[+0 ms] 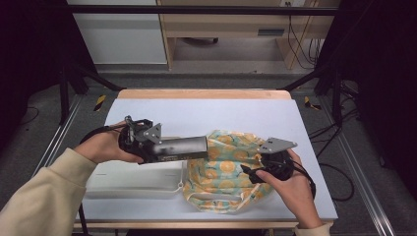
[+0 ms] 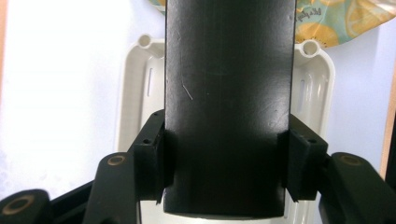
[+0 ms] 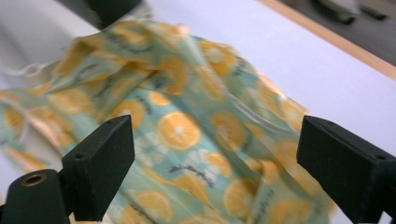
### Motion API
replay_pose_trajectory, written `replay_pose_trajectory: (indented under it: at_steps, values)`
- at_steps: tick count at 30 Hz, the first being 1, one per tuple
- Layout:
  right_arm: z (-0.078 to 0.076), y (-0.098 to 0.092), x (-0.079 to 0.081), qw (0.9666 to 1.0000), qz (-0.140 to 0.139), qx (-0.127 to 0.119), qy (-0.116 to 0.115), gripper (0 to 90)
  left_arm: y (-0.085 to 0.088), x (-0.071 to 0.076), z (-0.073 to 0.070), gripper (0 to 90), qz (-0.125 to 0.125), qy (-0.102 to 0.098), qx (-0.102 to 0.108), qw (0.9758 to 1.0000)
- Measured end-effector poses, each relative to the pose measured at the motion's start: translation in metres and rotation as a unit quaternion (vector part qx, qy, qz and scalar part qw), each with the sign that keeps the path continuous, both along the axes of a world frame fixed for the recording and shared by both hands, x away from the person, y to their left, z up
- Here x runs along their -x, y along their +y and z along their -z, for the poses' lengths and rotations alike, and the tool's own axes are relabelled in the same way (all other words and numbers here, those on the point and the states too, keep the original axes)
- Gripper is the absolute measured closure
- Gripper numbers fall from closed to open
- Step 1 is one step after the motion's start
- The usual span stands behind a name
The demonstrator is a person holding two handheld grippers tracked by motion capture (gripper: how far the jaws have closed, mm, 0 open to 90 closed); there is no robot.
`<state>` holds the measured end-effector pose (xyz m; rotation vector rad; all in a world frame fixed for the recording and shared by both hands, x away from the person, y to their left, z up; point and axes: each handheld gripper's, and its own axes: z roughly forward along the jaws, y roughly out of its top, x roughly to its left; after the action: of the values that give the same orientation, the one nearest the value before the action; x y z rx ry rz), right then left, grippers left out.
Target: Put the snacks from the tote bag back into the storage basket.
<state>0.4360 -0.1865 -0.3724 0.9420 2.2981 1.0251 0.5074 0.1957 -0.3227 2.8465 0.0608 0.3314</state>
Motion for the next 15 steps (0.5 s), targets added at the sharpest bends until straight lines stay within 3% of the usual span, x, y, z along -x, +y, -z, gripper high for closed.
replay_pose_trajectory:
  at_steps: [1, 2, 6, 8, 12, 15]
  values:
    - [0.000, 0.000, 0.000, 1.0000, 0.000, 0.000, 0.000, 12.0, 0.002, 0.001, -0.002, 43.2, -0.002, -0.002, 0.002, 1.0000]
    - [0.003, -0.009, 0.005, 0.9991, 0.035, -0.021, -0.010, 12.0, 0.005, 0.002, -0.006, 43.2, -0.003, -0.004, 0.006, 1.0000]
    - [0.016, -0.027, 0.012, 0.9941, 0.097, -0.044, -0.021, 12.0, 0.011, 0.003, -0.010, 43.2, -0.006, -0.009, 0.005, 0.9999]
    - [0.019, -0.030, 0.012, 0.9933, 0.103, -0.047, -0.025, 12.0, 0.013, 0.003, -0.010, 43.2, -0.007, -0.010, 0.005, 0.9999]
    - [0.035, -0.049, 0.014, 0.9846, 0.159, -0.064, -0.036, 12.4, 0.019, 0.004, -0.011, 43.2, -0.009, -0.014, 0.001, 0.9999]
    - [0.041, -0.058, 0.015, 0.9805, 0.180, -0.065, -0.044, 12.4, 0.023, 0.004, -0.012, 43.2, -0.009, -0.015, 0.000, 0.9998]
